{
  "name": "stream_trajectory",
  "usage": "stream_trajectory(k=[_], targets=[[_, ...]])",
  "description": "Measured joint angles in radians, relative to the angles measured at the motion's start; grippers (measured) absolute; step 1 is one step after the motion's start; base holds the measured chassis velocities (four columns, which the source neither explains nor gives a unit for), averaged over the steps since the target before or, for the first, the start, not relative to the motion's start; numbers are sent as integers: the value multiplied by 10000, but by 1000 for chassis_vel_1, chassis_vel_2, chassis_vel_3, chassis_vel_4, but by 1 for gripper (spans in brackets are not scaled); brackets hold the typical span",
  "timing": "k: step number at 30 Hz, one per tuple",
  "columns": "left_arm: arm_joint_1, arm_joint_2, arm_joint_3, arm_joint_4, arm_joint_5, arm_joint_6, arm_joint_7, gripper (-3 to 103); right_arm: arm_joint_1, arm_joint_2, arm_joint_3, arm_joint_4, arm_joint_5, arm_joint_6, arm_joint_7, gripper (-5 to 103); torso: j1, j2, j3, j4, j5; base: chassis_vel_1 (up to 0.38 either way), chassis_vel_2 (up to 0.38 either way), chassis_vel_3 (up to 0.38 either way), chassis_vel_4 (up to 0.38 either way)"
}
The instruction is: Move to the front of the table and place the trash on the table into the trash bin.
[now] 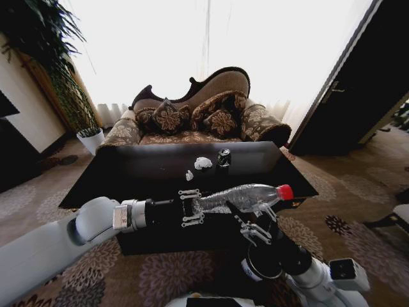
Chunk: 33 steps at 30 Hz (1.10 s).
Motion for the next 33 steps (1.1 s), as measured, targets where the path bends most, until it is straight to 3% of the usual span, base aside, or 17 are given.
stream_trajectory(k=[8, 10, 13, 16, 20, 27, 32, 33], targets=[[58, 7, -52, -7, 104, 108, -84, 34, 21, -28, -23, -44, 29, 36, -148, 34, 0, 0, 0, 0, 0, 0, 0, 0, 0], [126, -12, -130, -6, 108, 191, -126, 39, 19, -42, -25, -47, 38, 62, -214, 30, 0, 0, 0, 0, 0, 0, 0, 0, 0], [339, -33, -363, -11, -64, 236, -306, 55, 19, -82, -16, -87, 59, 124, -275, 27, 0, 0, 0, 0, 0, 0, 0, 0, 0], [509, -38, -541, 1, -209, 272, -388, 60, 21, -94, 16, -151, 69, 186, -287, 24, 0, 0, 0, 0, 0, 0, 0, 0, 0], [708, -119, -688, -2, -452, 232, -511, 76, 60, -84, 160, -342, -67, 266, -237, 23, 0, 0, 0, -1, 0, 0, 0, 0, 0], [1210, -526, -1072, -131, -1635, 107, -1119, 99, 133, 7, 880, -832, -547, 486, 21, 23, 0, 0, 0, 0, 1, 0, 0, 0, 0], [1162, -884, -1375, -113, -2801, 299, -1842, 100, 148, 53, 1444, -1153, -901, 760, -60, 23, 0, 1, 0, 0, 0, 0, 0, 0, 0], [1016, -1036, -1590, 19, -3549, 443, -2324, 100, 129, 110, 1743, -1339, -1314, 1011, -198, 23, -1, 0, 0, 0, 1, 0, 0, 0, 0]])
